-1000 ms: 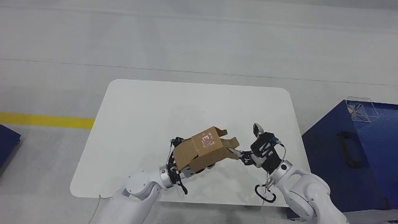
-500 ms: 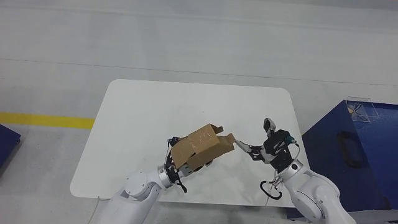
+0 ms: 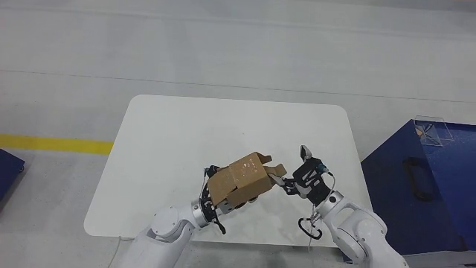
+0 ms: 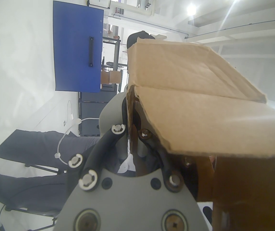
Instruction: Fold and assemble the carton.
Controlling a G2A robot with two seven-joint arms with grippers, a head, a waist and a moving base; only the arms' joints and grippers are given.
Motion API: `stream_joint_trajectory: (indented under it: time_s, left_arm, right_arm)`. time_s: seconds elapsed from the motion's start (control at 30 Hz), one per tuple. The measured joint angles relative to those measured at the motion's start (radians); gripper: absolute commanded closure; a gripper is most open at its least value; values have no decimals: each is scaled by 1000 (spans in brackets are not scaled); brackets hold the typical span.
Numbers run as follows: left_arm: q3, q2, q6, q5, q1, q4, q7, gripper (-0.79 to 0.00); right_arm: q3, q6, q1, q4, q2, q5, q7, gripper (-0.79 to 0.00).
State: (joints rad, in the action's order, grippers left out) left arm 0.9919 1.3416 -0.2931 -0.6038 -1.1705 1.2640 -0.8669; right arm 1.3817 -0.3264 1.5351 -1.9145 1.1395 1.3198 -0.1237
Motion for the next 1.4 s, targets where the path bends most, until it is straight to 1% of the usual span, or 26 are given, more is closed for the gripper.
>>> stream_joint_trajectory:
  time_s: [0.13, 0.23, 0.5, 0.63, 0.73, 0.83, 1.07, 1.2, 1.4]
  left_arm:
    - [-1, 1, 0, 1, 0, -2, -1, 0]
    - [0, 1, 0, 0, 0, -4, -2, 0]
    - [-3, 2, 1, 6, -3, -3, 0, 0]
    - [-10, 2, 1, 19, -7, 3, -6, 0]
    - [-13, 2, 0, 25, -10, 7, -8, 0]
    - [-12, 2, 0, 27, -12, 8, -6, 0]
    - [-10, 2, 1, 31, -15, 8, 8, 0]
    - [-11, 3, 2, 32, -16, 11, 9, 0]
    - [-17, 5, 4, 33, -14, 12, 10, 0]
  right_arm:
    - [-18, 5, -7, 3, 2, 16, 4, -785]
    - [-11, 17, -15, 5, 2, 27, 9, -785]
    - [-8, 156, -51, 6, 7, 167, 57, -785]
    - [-43, 222, -98, 45, 14, 252, 52, -785]
    - [-67, 216, -125, 72, 18, 274, 33, -785]
    - [-79, 178, -130, 76, 19, 271, 17, -785]
    - [-59, 132, -73, 13, 14, 269, 3, -785]
    - [-60, 138, -51, -13, 14, 281, 4, -785]
    - [-103, 185, -47, -2, 22, 324, 12, -785]
